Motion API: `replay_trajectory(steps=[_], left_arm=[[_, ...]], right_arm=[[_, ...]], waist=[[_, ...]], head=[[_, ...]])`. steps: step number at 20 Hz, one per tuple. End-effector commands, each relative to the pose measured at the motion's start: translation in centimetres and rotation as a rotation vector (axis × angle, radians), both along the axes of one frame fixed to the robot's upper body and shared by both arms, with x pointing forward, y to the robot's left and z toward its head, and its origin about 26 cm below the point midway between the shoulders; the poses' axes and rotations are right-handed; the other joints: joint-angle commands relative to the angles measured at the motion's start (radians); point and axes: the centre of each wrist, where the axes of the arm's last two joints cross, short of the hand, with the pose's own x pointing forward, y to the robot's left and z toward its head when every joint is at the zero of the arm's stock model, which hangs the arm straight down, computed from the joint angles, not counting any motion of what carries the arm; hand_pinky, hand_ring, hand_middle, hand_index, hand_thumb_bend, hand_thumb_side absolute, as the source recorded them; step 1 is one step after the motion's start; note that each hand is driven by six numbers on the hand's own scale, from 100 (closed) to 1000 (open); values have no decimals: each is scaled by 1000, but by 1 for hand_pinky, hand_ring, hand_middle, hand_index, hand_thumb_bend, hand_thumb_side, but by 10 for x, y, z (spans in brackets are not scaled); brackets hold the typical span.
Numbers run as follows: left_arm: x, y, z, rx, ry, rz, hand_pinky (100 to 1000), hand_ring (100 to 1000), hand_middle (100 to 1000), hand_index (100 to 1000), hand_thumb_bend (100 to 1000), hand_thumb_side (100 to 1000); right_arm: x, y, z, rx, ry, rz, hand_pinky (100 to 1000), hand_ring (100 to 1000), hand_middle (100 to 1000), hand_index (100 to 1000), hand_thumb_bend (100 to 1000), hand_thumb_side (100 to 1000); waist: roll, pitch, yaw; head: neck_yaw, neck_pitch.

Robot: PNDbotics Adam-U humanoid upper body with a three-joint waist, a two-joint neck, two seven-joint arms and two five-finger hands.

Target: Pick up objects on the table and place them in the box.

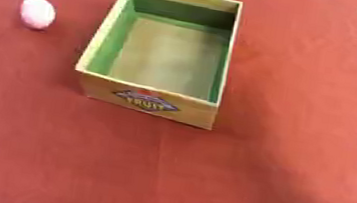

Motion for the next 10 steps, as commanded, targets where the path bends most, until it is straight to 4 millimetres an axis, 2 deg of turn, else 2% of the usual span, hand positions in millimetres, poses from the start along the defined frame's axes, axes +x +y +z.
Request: replay_trajectory(steps=[1,5,10], left_arm=[[4,8,13,106,28,100,620,745,740,765,100,810],[22,19,21,205,128,185,622,743,728,751,100,845],[49,30,29,283,263,245,633,755,731,770,266,940]], right_arm=[[-4,-1,8,-43,-41,-2,550,666,633,806,100,599],[-4,0,8,-52,-34,-3,545,653,626,804,100,600],[-4,1,9,-63,-28,3,544,648,622,802,100,599]], waist=[[0,-19,-6],[3,-22,-18],[6,-24,-29]], head=[[16,-3],[29,-4],[35,0]])
